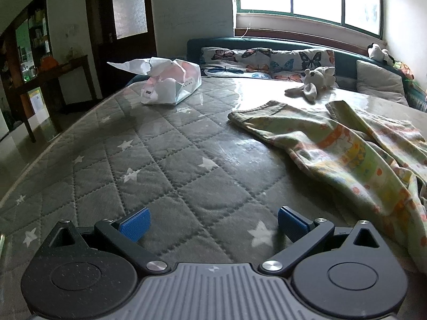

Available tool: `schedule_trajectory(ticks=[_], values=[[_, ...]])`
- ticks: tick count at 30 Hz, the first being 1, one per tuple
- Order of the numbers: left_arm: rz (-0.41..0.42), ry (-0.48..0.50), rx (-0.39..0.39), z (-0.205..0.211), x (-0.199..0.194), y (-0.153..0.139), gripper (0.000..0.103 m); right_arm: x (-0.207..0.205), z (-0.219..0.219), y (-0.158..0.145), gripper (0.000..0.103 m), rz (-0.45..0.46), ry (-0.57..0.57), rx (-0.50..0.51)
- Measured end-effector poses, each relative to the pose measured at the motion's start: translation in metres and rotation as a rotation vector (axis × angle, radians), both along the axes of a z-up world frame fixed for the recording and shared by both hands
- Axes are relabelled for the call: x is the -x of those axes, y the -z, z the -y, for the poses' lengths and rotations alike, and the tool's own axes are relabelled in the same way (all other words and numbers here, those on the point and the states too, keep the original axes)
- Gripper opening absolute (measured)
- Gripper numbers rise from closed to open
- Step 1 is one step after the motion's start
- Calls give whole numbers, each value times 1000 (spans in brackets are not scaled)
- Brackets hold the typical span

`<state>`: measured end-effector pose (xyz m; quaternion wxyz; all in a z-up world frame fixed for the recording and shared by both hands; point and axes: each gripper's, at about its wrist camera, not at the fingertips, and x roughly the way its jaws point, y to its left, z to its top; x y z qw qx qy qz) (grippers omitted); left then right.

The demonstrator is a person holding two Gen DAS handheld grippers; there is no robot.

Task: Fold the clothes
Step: 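Move both tools toward the crumpled striped shirt on the mattress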

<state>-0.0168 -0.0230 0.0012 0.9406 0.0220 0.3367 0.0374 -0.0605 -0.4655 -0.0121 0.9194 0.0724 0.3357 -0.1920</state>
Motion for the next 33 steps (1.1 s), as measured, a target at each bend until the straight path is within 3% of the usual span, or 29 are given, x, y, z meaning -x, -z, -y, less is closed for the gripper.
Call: schedule_trajectory(ticks=[8, 17, 33], values=[[-26, 34, 8, 21, 16, -5, 103, 2, -1, -1, 103, 1, -2, -7], [-43, 90, 47, 40, 30, -14, 103, 19, -15, -3, 103, 2, -61, -22], [-92, 142, 45, 61, 40, -16, 103, 41, -59, -20, 103, 13, -191, -65]])
